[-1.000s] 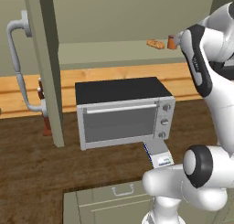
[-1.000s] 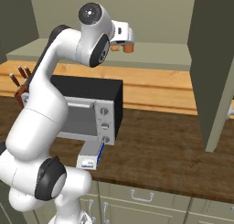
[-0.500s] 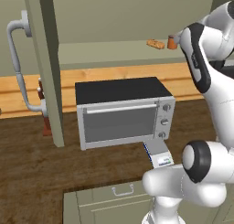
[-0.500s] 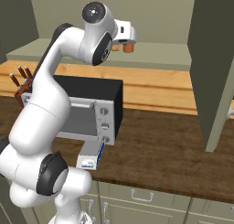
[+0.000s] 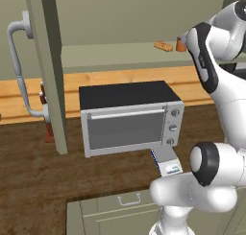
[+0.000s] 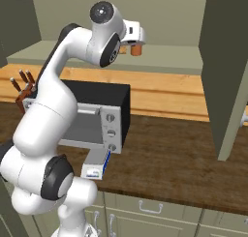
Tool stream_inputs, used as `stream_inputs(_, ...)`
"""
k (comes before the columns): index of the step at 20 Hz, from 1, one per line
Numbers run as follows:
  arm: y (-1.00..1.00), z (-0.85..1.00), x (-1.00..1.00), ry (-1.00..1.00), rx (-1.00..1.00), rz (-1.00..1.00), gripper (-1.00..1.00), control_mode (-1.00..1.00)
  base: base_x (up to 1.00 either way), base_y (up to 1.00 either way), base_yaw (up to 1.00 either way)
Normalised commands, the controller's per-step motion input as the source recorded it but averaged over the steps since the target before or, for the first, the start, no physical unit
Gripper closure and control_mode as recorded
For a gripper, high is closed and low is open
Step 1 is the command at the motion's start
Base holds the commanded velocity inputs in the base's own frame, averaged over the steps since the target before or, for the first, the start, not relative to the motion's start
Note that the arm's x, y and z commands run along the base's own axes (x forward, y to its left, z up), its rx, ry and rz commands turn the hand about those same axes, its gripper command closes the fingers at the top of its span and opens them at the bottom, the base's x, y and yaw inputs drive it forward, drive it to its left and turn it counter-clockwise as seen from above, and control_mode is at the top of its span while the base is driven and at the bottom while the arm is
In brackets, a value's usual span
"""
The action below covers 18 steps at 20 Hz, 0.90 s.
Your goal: Pick the jam and place it on the digital scale for weighing, and close the cabinet.
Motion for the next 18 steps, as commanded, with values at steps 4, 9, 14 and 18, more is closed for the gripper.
stream_inputs(4, -0.1, 0.02, 0.15, -0.07, 0.07, 0.03, -1.0, -1.0, 0.0, 0.0, 0.0)
stream_inputs(9, 0.0, 0.0, 0.27, -0.06, 0.05, 0.0, -1.0, -1.0, 0.0, 0.0, 0.0)
stream_inputs(14, 0.0, 0.0, 0.19, -0.02, 0.0, 0.0, -1.0, -1.0, 0.0, 0.0, 0.0)
stream_inputs(18, 0.0, 0.0, 0.23, 0.0, 0.0, 0.0, -1.0, -1.0, 0.0, 0.0, 0.0)
